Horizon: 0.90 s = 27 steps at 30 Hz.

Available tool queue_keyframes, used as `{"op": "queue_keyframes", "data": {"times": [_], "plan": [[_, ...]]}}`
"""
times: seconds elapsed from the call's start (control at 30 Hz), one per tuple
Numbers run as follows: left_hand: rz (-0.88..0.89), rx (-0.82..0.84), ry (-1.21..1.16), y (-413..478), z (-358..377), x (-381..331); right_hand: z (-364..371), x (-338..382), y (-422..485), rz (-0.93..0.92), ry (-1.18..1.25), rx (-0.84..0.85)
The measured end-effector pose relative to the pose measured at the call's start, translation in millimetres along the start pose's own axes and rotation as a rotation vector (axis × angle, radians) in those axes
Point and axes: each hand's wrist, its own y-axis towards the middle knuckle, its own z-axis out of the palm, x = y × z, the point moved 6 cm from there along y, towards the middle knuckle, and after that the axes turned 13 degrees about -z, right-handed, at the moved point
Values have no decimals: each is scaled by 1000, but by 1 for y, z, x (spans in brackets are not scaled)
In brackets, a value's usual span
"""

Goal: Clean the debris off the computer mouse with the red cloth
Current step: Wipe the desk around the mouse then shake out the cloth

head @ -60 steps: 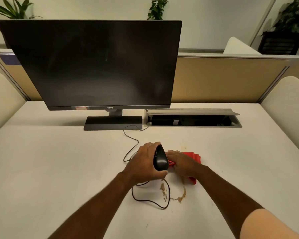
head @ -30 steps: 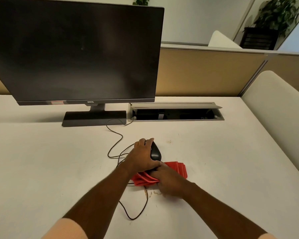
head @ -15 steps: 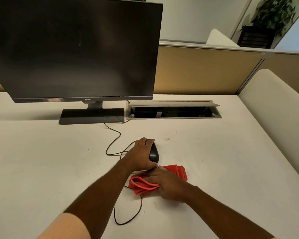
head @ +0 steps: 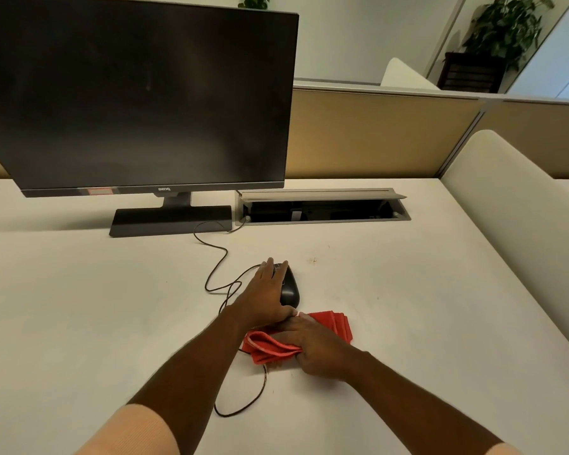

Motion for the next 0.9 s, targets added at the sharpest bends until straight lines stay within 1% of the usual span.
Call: {"op": "queue_keyframes", "data": {"times": [0.1,0.2,0.27,0.33,0.4,0.5,0.67,0.77,0.9], "plan": [[9,-99,-70,-15,-3,3,-4,4,0,12,22,6],[68,-277,-191,-41,-12,4,-8,10,1,-5,39,18],[136,-384,-193,-62,-17,5,-9,14,1,-18,20,57],[217,-420,-127,-81,-17,4,-8,14,-2,18,29,95],[253,-374,-56,-95,-14,2,-7,14,-6,65,55,103],[252,-256,46,-107,0,0,-1,15,-15,150,44,125],[267,-104,26,-128,23,0,5,29,-29,235,38,97],[247,-84,-6,-143,35,-3,10,37,-43,281,50,84],[246,-109,-67,-168,52,-11,18,52,-64,334,102,59]]}}
